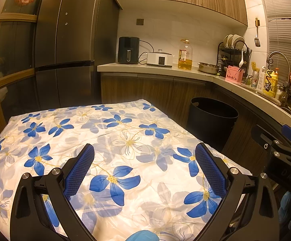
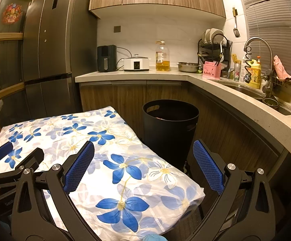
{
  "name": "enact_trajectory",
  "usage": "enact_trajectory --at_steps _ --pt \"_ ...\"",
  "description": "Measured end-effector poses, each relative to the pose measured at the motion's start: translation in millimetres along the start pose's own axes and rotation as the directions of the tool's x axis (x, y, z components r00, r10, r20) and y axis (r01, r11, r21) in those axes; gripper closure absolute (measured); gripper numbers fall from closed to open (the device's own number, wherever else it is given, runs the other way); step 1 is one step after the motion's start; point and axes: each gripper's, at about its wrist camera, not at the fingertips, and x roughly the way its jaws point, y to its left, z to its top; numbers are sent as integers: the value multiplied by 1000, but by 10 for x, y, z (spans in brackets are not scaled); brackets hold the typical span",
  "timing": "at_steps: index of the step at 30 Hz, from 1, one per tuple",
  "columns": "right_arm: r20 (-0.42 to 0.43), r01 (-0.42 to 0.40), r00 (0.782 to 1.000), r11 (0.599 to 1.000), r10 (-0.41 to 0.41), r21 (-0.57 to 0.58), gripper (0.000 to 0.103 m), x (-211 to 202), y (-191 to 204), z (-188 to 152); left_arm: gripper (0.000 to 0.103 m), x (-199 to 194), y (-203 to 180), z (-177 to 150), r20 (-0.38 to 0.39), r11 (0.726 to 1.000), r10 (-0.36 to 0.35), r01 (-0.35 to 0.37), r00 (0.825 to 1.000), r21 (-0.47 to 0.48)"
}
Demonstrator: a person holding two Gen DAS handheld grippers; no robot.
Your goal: Collect trash
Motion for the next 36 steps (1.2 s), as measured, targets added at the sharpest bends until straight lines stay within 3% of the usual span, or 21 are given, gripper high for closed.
enact_trajectory --at_steps 29,34,36 --pt "6 0 1000 1000 0 4 6 -17 -2 8 7 -2 -18 -4 -1 1000 1 -1 1000 2" --pt "4 -2 1000 1000 2 5 6 -15 1 10 13 4 6 -17 -9 1000 3 -3 1000 -3" --pt "5 -1 1000 1000 1 5 6 -20 -2 13 22 10 29 -26 -16 1000 10 -10 1000 -5"
